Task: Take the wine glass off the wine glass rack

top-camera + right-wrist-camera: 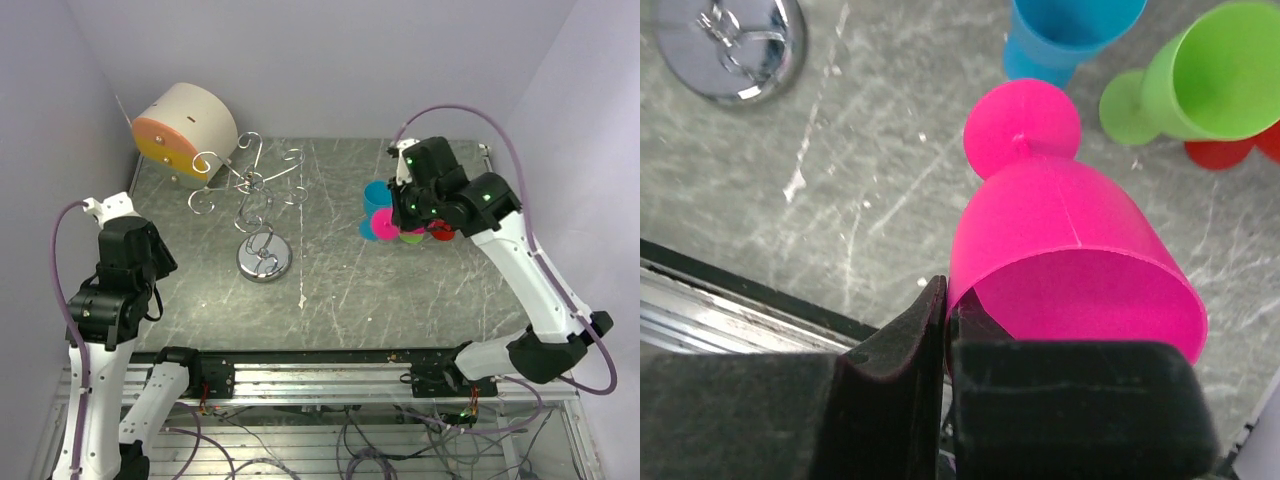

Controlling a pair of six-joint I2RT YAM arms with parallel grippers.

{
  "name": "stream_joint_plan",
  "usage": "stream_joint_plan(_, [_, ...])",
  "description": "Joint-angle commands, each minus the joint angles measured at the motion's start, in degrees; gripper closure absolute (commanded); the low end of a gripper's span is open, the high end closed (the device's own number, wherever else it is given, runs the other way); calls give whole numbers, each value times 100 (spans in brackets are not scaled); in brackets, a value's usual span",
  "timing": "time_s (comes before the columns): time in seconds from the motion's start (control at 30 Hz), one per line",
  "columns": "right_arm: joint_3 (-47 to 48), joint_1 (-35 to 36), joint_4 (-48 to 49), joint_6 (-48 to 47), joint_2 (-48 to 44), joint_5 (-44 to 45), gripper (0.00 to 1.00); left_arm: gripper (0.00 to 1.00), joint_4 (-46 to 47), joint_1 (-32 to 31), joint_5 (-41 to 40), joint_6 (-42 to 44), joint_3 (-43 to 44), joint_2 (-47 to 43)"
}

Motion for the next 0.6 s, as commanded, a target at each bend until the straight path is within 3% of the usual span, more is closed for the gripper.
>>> stream_joint_plan(0.0, [-601, -57, 282, 21, 133, -61, 100, 56, 196, -29, -66, 148, -9, 86])
stream_joint_plan(0.27, [-1255, -659, 1086, -244, 731, -574, 100, 56, 691, -29, 254, 211, -165, -47])
stream_joint_plan(0.57, [-799, -788, 898, -396, 1595, -589, 100, 56, 838, -33, 312, 282, -208, -29])
